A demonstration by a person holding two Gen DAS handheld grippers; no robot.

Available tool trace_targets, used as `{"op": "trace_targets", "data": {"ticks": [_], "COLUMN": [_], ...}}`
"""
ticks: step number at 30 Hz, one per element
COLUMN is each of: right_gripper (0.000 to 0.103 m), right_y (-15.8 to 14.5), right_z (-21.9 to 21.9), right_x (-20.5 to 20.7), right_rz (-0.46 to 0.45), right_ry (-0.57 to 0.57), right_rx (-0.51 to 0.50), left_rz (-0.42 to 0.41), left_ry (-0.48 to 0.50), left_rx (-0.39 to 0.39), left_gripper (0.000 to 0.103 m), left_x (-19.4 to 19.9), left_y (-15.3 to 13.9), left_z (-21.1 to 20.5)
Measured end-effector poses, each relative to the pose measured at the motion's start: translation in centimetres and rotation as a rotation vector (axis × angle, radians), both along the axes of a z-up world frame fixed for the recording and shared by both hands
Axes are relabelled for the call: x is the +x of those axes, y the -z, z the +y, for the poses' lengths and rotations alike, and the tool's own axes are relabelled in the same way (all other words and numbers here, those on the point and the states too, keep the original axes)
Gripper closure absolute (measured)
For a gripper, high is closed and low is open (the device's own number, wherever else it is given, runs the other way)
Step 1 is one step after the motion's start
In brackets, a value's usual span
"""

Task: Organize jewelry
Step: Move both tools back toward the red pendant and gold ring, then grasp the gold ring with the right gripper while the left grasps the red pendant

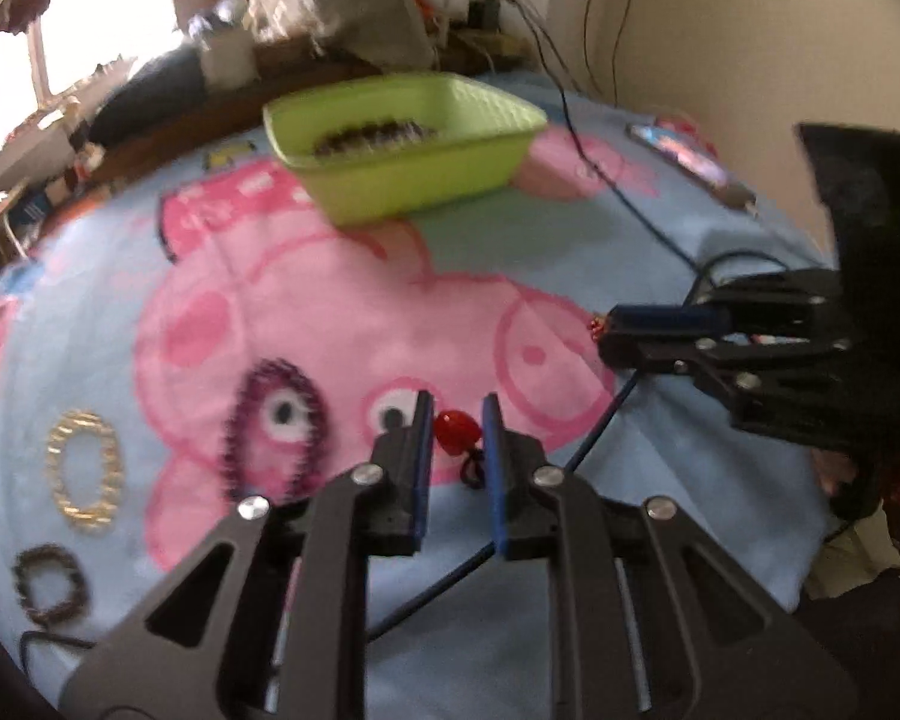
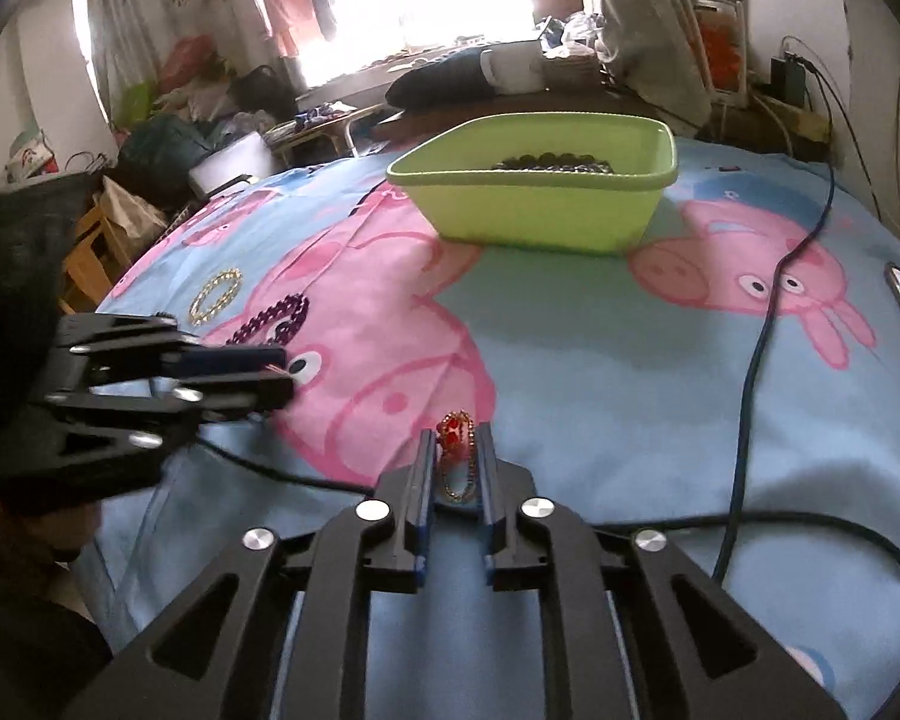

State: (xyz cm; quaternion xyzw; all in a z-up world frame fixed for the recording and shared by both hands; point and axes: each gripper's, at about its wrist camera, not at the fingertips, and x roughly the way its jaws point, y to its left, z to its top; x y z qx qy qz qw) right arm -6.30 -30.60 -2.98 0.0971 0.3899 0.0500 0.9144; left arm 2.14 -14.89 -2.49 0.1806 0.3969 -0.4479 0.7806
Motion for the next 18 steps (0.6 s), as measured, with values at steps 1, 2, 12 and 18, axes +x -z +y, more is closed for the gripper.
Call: {"op": "trace_targets", "data": {"ticks": [1,2,12,18], "right_gripper": [0.103,0.100,0.095,0.095], "right_y": [0.1,0.1,0.5,0.4], "right_z": [0.1,0.4,-0.4,0.3], "right_x": [0.0,-0.3,-0.5,-0.6], "right_rz": [-0.006,-0.016,-0.040,-0.038], "right_ry": [-0.009,-0.025,-0.030,-0.024], "right_rx": [-0.002,0.001,0.075,0.035], "left_rz": [0.009,0.001,-0.013,-0.040], "left_ry": [-0.007,-0.016,-0.065,-0.079], "left_rx": [-0.007,-0.019,-0.035,-0.020], "left_gripper": [0.079,0.063,0.061,0.061], "left_x": [0.1,0.2,0.2,-0.2], "left_y": [0.4,0.5,0.7,0.8], "left_z": [-0.1,-0.1,0.5,0.5]}}
